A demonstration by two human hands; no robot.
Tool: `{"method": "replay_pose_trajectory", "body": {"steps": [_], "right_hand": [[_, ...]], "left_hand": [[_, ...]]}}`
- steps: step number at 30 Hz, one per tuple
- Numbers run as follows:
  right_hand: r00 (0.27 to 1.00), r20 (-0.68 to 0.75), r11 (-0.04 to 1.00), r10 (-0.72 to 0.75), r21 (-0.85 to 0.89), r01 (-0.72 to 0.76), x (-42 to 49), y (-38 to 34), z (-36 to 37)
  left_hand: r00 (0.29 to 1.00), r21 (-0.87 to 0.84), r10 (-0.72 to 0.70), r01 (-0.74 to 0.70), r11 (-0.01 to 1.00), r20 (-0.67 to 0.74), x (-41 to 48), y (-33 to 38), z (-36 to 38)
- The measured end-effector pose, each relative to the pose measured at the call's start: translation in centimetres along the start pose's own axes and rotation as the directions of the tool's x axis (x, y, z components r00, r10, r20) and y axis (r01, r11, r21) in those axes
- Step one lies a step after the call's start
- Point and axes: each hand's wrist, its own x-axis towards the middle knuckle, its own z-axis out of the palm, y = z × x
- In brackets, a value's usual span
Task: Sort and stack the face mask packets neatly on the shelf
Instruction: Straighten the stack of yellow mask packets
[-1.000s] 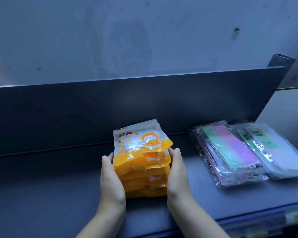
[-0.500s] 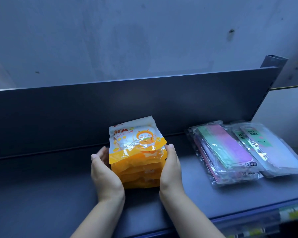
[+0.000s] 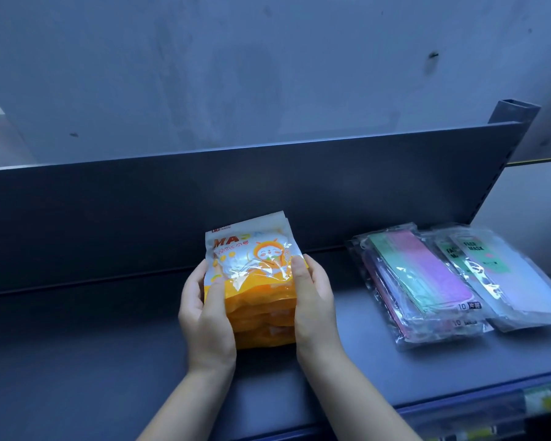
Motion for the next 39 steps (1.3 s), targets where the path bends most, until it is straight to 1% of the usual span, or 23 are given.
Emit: {"method": "replay_pose_trajectory", "body": {"steps": [3, 4, 11, 18, 23, 26, 28, 29, 30, 31, 32, 33, 34, 35, 36, 37, 38, 39], "right_hand": [[1.000, -0.022, 0.998, -0.008, -0.065, 0.006, 0.5, 0.8, -0.4], [1.000, -0.007, 0.997, -0.013, -0.077, 0.013, 0.5, 1.0, -0.6], [0.998, 0.038, 0.997, -0.053, -0.054, 0.055, 0.2, 1.2, -1.1], [0.991, 0.079, 0.992, -0.109, -0.062, 0.114, -0.1, 0.5, -1.3], [0.984, 0.082, 0.984, -0.160, -0.064, 0.166, -0.3, 1.0, -1.3], [0.983, 0.067, 0.977, -0.174, -0.115, 0.181, -0.5, 1.3, -1.5], [0.977, 0.051, 0.960, -0.206, -0.183, 0.212, -0.5, 1.3, -1.9], [0.971, 0.047, 0.940, -0.236, -0.243, 0.240, -0.5, 1.2, -2.0], [0.959, 0.050, 0.904, -0.279, -0.322, 0.280, -0.5, 0.9, -2.3], [0.940, 0.068, 0.847, -0.334, -0.416, 0.331, -0.5, 0.4, -2.6], [0.914, 0.102, 0.770, -0.394, -0.506, 0.388, -0.6, -0.2, -2.8], [0.885, 0.149, 0.684, -0.441, -0.582, 0.439, -0.6, -0.8, -3.2], [0.860, 0.201, 0.594, -0.469, -0.649, 0.475, -0.5, -1.4, -3.6], [0.843, 0.252, 0.504, -0.476, -0.707, 0.496, -0.5, -2.0, -4.0], [0.832, 0.292, 0.410, -0.472, -0.763, 0.500, -0.3, -2.5, -4.6], [0.823, 0.321, 0.310, -0.468, -0.813, 0.493, -0.3, -3.1, -5.1], [0.816, 0.341, 0.218, -0.467, -0.850, 0.480, -0.4, -3.6, -5.6], [0.813, 0.354, 0.148, -0.462, -0.873, 0.464, -0.4, -4.2, -6.3]], "left_hand": [[1.000, 0.013, 0.002, -0.002, 1.000, 0.014, 0.8, -0.1, -0.2], [1.000, 0.019, 0.009, -0.009, 1.000, 0.021, 0.8, -0.1, -0.3], [0.999, 0.000, -0.041, 0.041, 0.999, -0.035, 0.6, -0.4, -0.9], [0.996, -0.003, -0.025, 0.025, 1.000, -0.090, 0.7, 0.4, -1.2], [0.995, 0.028, -0.048, 0.051, 0.998, -0.090, 0.6, 0.9, -1.0], [0.996, 0.053, -0.016, 0.021, 0.998, -0.090, 0.9, 1.1, -1.3], [0.996, 0.148, 0.053, -0.042, 0.988, -0.067, 1.0, 1.3, -1.8], [0.993, 0.252, 0.117, -0.104, 0.962, -0.034, 1.1, 1.5, -2.1], [0.978, 0.394, 0.207, -0.200, 0.897, 0.027, 1.1, 1.8, -2.4], [0.943, 0.555, 0.308, -0.326, 0.765, 0.129, 1.2, 2.2, -2.6], [0.882, 0.688, 0.393, -0.456, 0.564, 0.262, 1.4, 2.6, -2.7], [0.803, 0.753, 0.444, -0.563, 0.342, 0.399, 1.5, 2.9, -2.6], [0.742, 0.765, 0.450, -0.619, 0.177, 0.497, 1.7, 3.2, -2.3], [0.720, 0.770, 0.427, -0.633, 0.084, 0.546, 1.4, 3.6, -1.8], [0.720, 0.773, 0.402, -0.632, 0.043, 0.566, 1.0, 3.9, -1.2], [0.720, 0.774, 0.387, -0.633, 0.027, 0.575, 0.6, 4.1, -0.5], [0.706, 0.764, 0.387, -0.646, 0.009, 0.592, 0.0, 4.2, 0.4], [0.681, 0.741, 0.391, -0.672, -0.005, 0.620, -0.6, 4.2, 1.3]]}}
